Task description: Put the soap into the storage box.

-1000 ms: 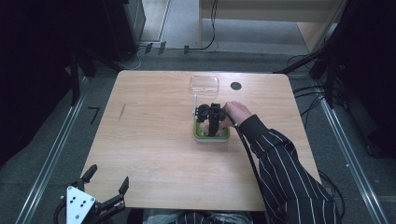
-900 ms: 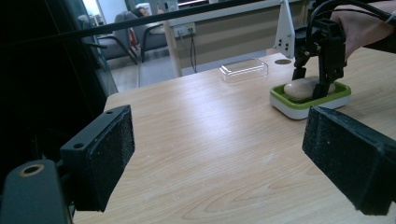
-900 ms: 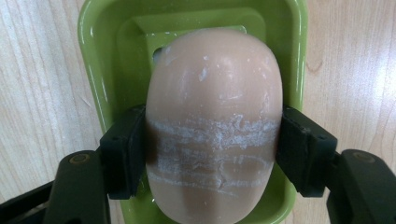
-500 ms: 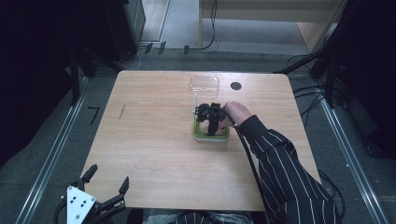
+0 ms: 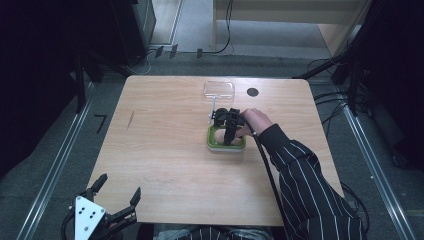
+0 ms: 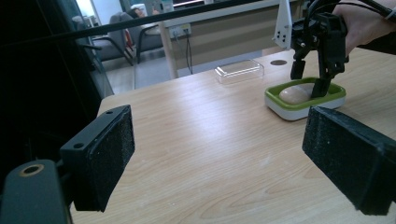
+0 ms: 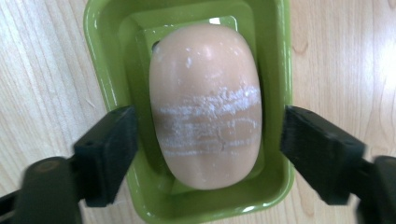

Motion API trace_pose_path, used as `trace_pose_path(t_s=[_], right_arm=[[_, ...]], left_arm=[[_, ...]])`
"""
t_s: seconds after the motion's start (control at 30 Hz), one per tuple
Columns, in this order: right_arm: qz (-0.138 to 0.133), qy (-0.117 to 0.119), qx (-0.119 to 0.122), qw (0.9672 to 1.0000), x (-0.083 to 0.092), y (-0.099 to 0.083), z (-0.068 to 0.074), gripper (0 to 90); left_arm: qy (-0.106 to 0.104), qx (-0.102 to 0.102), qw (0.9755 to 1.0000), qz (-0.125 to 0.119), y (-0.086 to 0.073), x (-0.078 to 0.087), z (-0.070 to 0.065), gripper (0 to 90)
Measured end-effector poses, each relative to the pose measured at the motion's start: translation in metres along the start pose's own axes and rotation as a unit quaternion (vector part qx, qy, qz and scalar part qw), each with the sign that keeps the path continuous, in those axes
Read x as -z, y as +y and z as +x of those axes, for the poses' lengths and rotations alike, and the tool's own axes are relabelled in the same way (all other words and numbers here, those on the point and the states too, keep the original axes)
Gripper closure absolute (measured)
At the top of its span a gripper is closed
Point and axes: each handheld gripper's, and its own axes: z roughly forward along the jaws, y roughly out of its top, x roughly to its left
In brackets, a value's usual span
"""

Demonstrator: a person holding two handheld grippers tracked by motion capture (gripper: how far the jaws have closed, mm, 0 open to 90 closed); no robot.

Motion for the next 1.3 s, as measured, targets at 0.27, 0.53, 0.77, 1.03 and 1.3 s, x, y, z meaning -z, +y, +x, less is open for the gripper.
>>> trace_pose_path(t_s=[0.27, 0.53, 0.77, 1.03, 1.3], right_arm=[[-0.015, 0.005, -0.042, 0.9990, 0.009, -0.013, 0.000, 7.3], [-0.019, -0.001, -0.080, 0.9966, 0.015, -0.031, -0.001, 1.4], [-0.009, -0.013, -0.129, 0.9916, 0.024, -0.053, 0.005, 1.3], [-0.015, -0.023, -0.177, 0.9839, 0.030, -0.076, 0.013, 1.1], [-0.006, -0.031, -0.205, 0.9782, 0.030, -0.097, 0.026, 1.7]], left_arm=[[-0.018, -0.009, 0.9998, 0.004, 0.003, -0.013, -0.003, 9.6], [-0.026, -0.010, 0.9996, 0.002, 0.005, -0.016, -0.005, 9.6], [-0.034, -0.011, 0.9994, -0.003, 0.005, -0.017, -0.005, 9.6], [-0.037, -0.011, 0.9992, -0.004, 0.006, -0.019, -0.006, 9.6], [-0.036, -0.011, 0.9993, -0.006, 0.006, -0.018, -0.006, 9.6]])
